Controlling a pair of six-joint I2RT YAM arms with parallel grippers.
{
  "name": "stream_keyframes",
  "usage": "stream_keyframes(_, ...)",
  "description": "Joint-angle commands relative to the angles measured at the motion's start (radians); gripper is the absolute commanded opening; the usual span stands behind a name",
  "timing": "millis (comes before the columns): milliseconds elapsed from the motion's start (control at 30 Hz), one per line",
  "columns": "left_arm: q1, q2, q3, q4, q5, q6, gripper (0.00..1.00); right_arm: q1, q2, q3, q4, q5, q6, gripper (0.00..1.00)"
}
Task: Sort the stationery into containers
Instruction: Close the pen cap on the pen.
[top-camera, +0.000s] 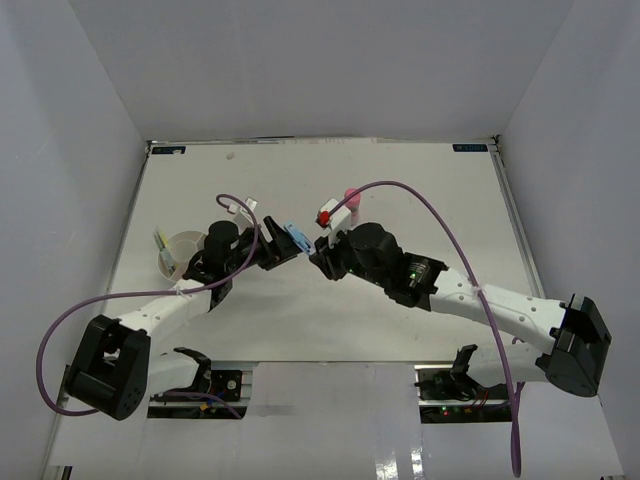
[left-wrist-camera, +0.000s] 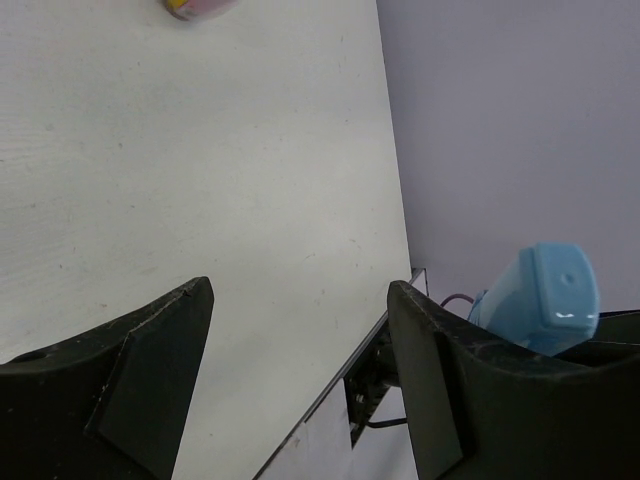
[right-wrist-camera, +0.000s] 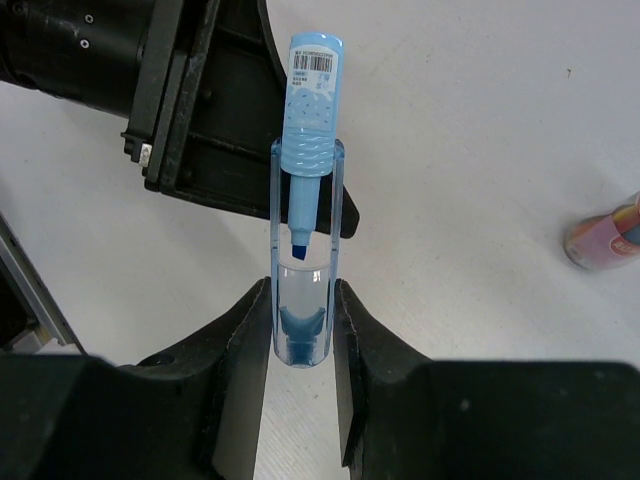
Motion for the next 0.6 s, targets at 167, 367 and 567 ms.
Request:
stream_keyframes(167, -0.004, -0.047, 0.028, 0.032, -0.029, 0.004, 0.8, 0.008, -0.051, -0.028, 0.033, -0.003, 0.001, 0.23)
stream_keyframes(367, -0.009, -0.058, 0.032, 0.032, -0.015, 0.016, 0.8, 0.008, -0.071, -0.085, 0.126, -0.022, 0.0, 0.22)
stream_keyframes(567, -0.015, -0.089, 0.045, 0.009, -0.014, 0.037, 0.8, 0.009, -0.069, -0.128, 0.201, -0.02, 0.004, 0.19)
